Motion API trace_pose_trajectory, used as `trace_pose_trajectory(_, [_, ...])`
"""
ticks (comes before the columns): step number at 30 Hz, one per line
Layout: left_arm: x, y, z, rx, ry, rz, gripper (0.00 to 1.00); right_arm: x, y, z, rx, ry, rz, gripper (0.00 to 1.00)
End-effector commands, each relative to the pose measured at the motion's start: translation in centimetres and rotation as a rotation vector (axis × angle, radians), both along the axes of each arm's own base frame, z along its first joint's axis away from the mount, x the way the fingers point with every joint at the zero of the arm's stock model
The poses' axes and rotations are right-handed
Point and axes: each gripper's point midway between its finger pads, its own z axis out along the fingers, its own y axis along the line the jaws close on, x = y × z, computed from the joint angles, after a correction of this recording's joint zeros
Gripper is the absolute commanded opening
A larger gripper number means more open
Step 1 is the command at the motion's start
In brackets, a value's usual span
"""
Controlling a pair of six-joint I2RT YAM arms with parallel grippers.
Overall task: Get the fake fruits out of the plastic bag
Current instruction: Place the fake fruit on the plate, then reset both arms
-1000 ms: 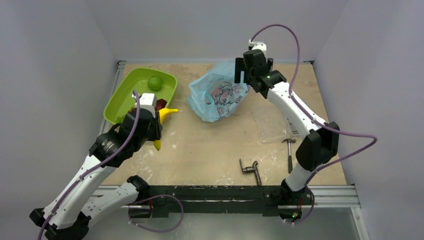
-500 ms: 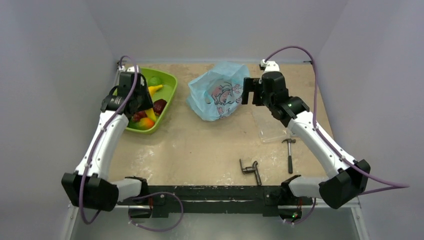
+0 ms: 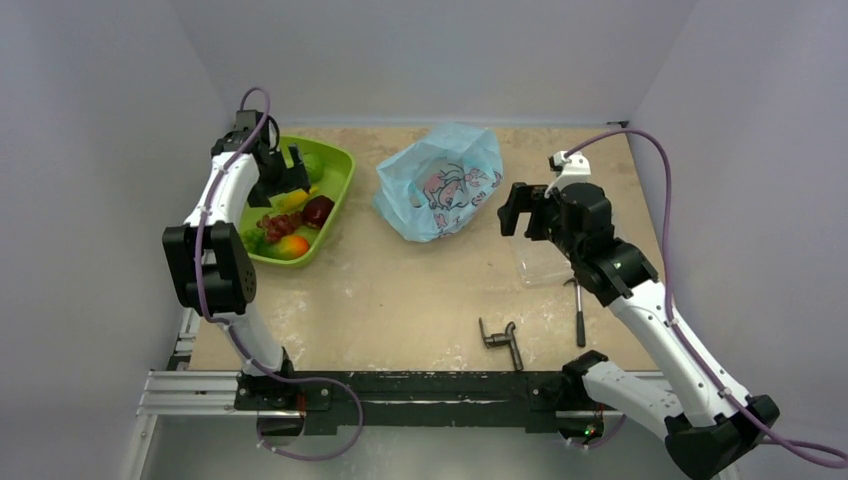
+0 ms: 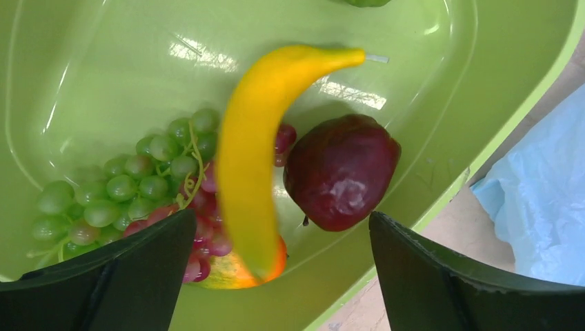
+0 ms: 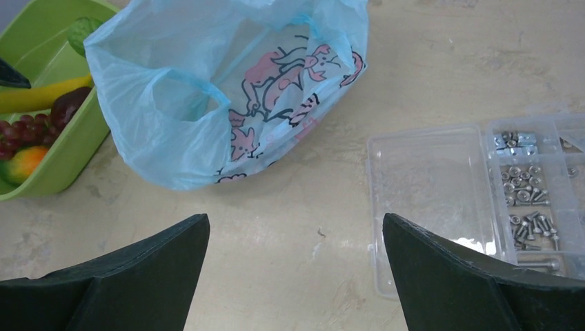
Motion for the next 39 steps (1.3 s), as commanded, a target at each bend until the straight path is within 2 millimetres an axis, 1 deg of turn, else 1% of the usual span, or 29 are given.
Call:
trace_pose_trajectory(1, [0.6,-0.3,3.3,0.01,-0.111,-0.049,1.0,-0.8,0.5,-0.9,0.03,0.013,0.028,0.99])
trace_pose_trajectory(3, [0.3,-0.6,3.8,-0.002,-0.139,-0.062,1.0,-1.2,0.4,-1.1,0.036,0.019,0.033,0.99])
trace_pose_trajectory(5, [-0.2,-1.7,4.6,-0.042,-0.172,-0.093,1.0,-1.6,0.4,-1.1,0.042,0.022,0.038,0.99])
trace_pose_trajectory(8, [-1.2,-4.3,6.2,-0.1,-0.247,-0.166,1.0,-1.9,0.3,-0.6,0.048,0.016,0.043,0.99])
trace_pose_trajectory(10, [-2.3,-6.1,7.6,-0.103,-0.295,-0.226,1.0,-2.3,0.2,-0.2,0.05,0.011,0.045,0.99])
trace_pose_trajectory(11, [-3.0,-7.6,8.4,-0.094,-0.316,-0.271,1.0,-2.4,0.1,0.1,0.05,0.005,0.044,0.99])
trace_pose_trajectory(13, [-4.5,-9.8,10.1,-0.094,-0.358,-0.342,1.0,-2.8,-0.2,0.7,0.055,-0.007,0.04,0.99])
trace_pose_trajectory(15, [-6.5,-12.2,12.2,-0.181,-0.407,-0.397,1.0,-3.1,-0.6,1.6,0.057,-0.031,0.034,0.99])
trace_pose_trajectory(17, [-8.4,-13.9,14.6,-0.28,-0.474,-0.435,1.0,-3.4,-1.2,2.6,0.056,-0.061,0.012,0.99])
trace_pose_trajectory(19, [-10.7,-14.6,17.2,-0.337,-0.555,-0.457,1.0,-3.8,-2.0,4.0,0.055,-0.105,-0.004,0.99])
trace_pose_trajectory(21, [-13.0,-14.6,20.1,-0.348,-0.649,-0.47,1.0,-4.1,-3.1,5.7,0.063,-0.158,-0.049,0.99])
trace_pose_trajectory(23, [-15.8,-13.8,23.3,-0.325,-0.765,-0.463,1.0,-4.8,-4.4,7.6,0.078,-0.22,-0.099,0.99])
trace_pose_trajectory(26, [-19.3,-12.4,26.5,-0.275,-0.899,-0.429,1.0,-6.3,-6.3,10.4,0.111,-0.312,-0.159,0.99])
trace_pose_trajectory(28, [-21.3,-11.6,28.0,-0.252,-0.967,-0.409,1.0,-7.3,-7.3,11.9,0.136,-0.374,-0.182,0.99])
trace_pose_trajectory(31, [-23.8,-11.1,29.7,-0.25,-1.053,-0.399,1.0,-9.0,-8.7,13.9,0.182,-0.469,-0.215,0.99])
trace_pose_trajectory(34, [-25.6,-10.8,30.4,-0.252,-1.105,-0.389,1.0,-10.4,-10.2,15.4,0.23,-0.545,-0.259,0.99])
trace_pose_trajectory(37, [-26.6,-10.2,31.1,-0.234,-1.158,-0.373,1.0,-11.5,-11.4,16.3,0.267,-0.59,-0.299,0.99])
trace_pose_trajectory(39, [-26.8,-9.8,31.3,-0.216,-1.182,-0.354,1.0,-12.1,-12.2,16.8,0.293,-0.612,-0.336,0.99])
